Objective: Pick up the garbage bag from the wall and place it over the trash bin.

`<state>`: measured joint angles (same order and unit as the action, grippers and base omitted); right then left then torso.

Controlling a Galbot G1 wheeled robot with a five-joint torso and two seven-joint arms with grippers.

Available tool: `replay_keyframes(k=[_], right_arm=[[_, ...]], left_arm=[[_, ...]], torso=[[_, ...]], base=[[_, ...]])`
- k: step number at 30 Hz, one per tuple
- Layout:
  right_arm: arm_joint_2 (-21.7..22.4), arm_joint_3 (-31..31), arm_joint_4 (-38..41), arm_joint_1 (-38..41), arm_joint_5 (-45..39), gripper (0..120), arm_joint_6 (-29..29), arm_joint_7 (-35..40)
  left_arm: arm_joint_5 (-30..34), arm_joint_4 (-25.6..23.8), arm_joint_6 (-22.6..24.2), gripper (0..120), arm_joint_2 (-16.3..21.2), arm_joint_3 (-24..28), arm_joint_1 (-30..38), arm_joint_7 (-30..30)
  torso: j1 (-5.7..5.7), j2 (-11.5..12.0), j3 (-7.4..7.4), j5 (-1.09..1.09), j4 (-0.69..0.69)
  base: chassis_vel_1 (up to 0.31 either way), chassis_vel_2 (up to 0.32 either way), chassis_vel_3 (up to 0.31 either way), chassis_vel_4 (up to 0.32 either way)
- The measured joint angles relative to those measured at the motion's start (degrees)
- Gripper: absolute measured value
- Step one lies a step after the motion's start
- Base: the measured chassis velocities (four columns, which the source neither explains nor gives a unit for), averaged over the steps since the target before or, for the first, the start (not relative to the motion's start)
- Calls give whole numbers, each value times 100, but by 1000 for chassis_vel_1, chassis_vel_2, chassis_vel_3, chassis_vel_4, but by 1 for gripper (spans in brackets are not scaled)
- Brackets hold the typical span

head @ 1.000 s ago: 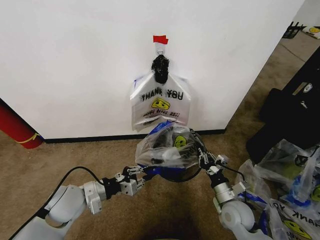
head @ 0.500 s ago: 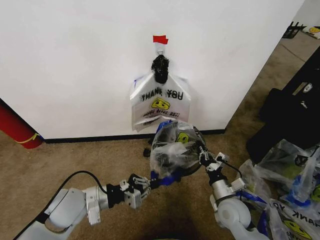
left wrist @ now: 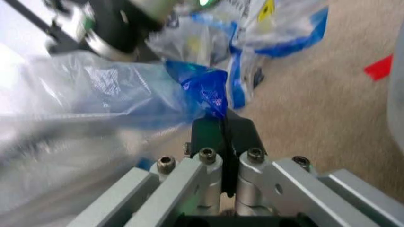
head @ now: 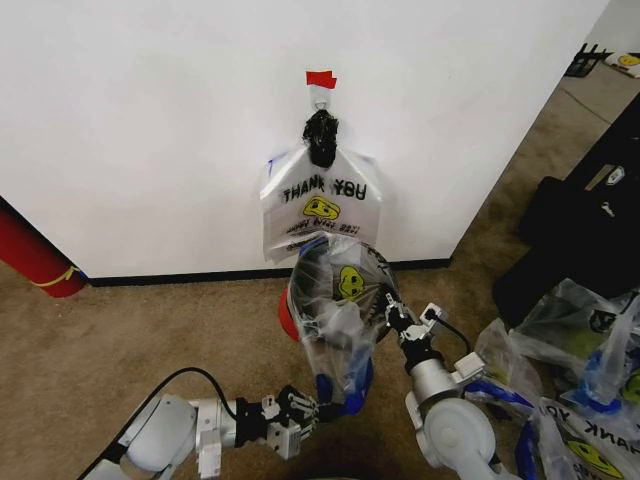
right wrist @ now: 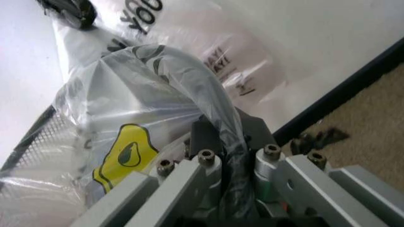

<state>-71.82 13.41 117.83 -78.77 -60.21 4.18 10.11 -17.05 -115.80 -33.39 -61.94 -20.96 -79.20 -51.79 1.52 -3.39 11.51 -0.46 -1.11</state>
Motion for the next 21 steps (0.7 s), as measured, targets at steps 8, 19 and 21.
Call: replay_keyframes(k=[8, 19, 21], right_arm=[[-29, -27, 93, -16, -90, 0, -66, 110], [-39, 43, 280, -18, -254, 0, -199, 325], [-31, 42, 220, -6, -217, 0, -199, 309]], left_arm=[[-346, 158, -24, 0, -131, 13, 20, 122], [-2065, 1281, -35, 0, -494, -213, 402, 1582], [-1941, 1270, 61, 0, -456, -203, 398, 1688]], torso=[[0, 0, 0, 2, 2], [0, 0, 1, 1, 0], [0, 0, 0, 0, 1]], base=[[0, 0, 0, 0], [0, 0, 0, 0], [0, 0, 0, 0]])
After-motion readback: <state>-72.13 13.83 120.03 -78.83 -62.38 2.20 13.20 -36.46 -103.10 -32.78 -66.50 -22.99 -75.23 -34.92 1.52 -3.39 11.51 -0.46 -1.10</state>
